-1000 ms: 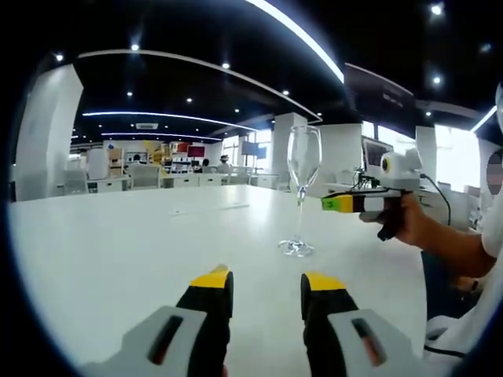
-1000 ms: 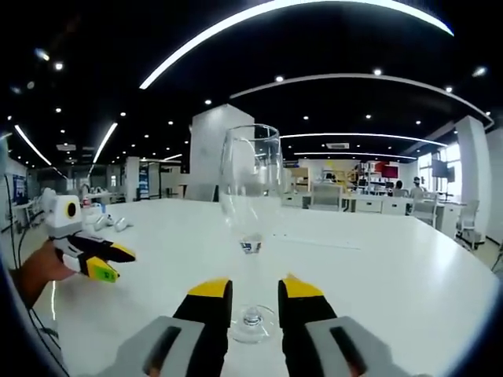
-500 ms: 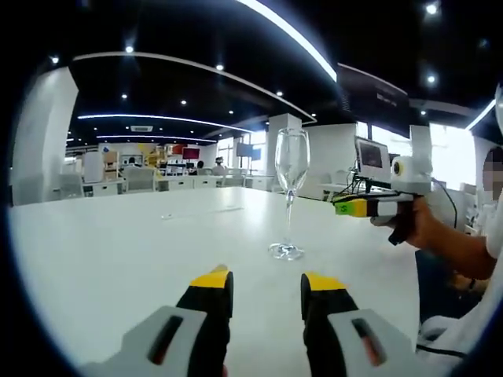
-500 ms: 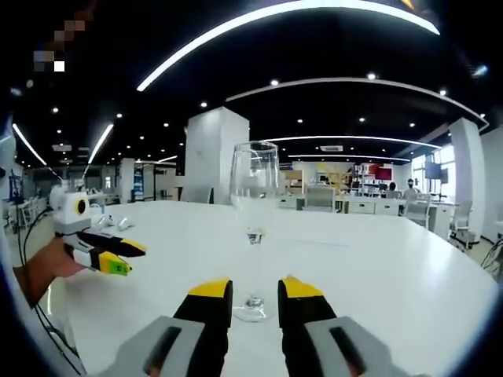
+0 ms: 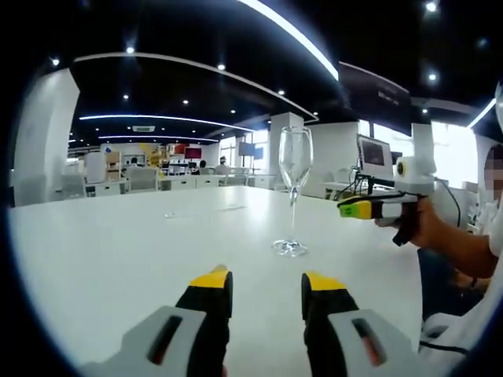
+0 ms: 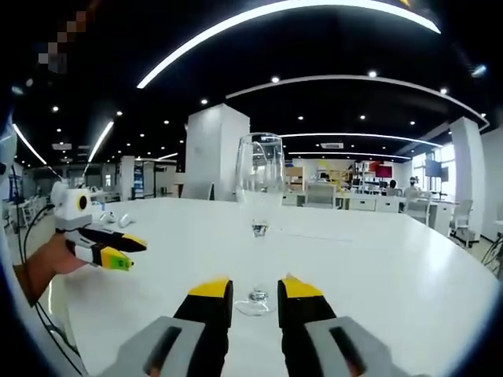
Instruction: Stand the stemmed glass upright on the table place it in front of you
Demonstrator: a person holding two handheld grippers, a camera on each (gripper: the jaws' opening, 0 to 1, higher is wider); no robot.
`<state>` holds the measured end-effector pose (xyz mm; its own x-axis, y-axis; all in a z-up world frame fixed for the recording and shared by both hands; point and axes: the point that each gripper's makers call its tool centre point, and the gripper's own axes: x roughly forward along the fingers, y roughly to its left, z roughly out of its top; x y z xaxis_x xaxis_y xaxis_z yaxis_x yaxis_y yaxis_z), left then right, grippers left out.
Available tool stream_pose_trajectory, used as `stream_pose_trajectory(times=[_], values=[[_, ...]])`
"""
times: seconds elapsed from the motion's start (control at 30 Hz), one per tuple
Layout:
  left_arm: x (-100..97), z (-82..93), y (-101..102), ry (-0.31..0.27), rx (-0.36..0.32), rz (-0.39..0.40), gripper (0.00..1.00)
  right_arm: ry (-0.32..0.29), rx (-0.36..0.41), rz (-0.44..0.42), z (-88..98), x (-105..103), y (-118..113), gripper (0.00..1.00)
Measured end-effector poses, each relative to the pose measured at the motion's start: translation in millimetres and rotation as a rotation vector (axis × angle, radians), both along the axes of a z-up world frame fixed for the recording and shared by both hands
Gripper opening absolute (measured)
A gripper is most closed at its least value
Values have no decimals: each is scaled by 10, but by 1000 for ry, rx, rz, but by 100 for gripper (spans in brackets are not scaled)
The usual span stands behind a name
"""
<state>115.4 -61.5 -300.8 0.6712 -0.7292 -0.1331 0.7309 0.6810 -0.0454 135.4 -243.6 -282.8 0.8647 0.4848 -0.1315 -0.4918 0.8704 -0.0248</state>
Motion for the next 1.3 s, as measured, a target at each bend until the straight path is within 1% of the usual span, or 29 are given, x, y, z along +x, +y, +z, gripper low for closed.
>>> stream_pose_trajectory(times=[0.17,0.27,0.73,1.3], values=[[6,-9,23,2,-3,4,36,-2,3,8,11,61,57,26],[13,-20,42,2,-1,10,36,-2,-1,19,10,117,119,27],[19,-43,69,6,-7,16,36,9,-8,40,-24,382,276,26],[51,-56,124,7,-12,30,36,25,-29,35,-62,667,322,26]])
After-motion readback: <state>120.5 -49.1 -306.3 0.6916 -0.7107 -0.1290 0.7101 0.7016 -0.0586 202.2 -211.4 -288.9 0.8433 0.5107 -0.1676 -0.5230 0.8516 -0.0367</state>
